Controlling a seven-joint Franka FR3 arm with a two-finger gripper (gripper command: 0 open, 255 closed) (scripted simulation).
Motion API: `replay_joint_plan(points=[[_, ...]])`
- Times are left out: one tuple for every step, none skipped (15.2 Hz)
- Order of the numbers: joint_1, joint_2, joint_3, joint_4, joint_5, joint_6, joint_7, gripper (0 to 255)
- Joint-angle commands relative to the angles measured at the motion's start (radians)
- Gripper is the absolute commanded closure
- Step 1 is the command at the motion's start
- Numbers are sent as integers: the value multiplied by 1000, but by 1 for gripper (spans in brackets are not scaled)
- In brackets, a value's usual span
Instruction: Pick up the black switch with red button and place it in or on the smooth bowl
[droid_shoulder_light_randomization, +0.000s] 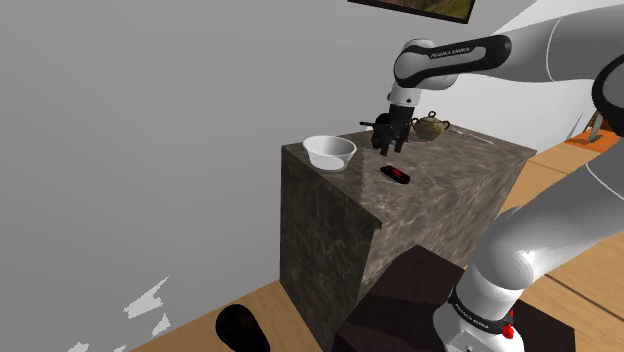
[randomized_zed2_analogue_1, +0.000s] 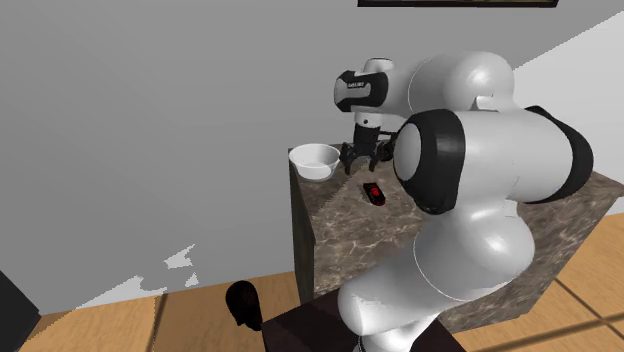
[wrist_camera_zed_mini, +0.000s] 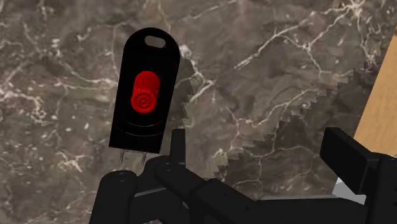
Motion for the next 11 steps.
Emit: replay_joint_plan(points=[[-13,63,-27,25,-4,17,-15,0],[-20,93,-40,36,-5,25,-23,0],[-27,122,-54,48,-5,33,-31,0],[-34,152,-67,60,-5,40,-40,0],[-41,183,-79,73,-4,47,-48,0],[-48,212,-91,86,-2,53,-56,0],[-49,212,-91,73,-2,66,-56,0],[-49,213,-91,61,-2,80,-57,0],[-49,215,-91,48,-1,93,-57,0],[-49,216,-91,36,-1,107,-57,0],[-49,218,-92,24,-1,120,-58,0]])
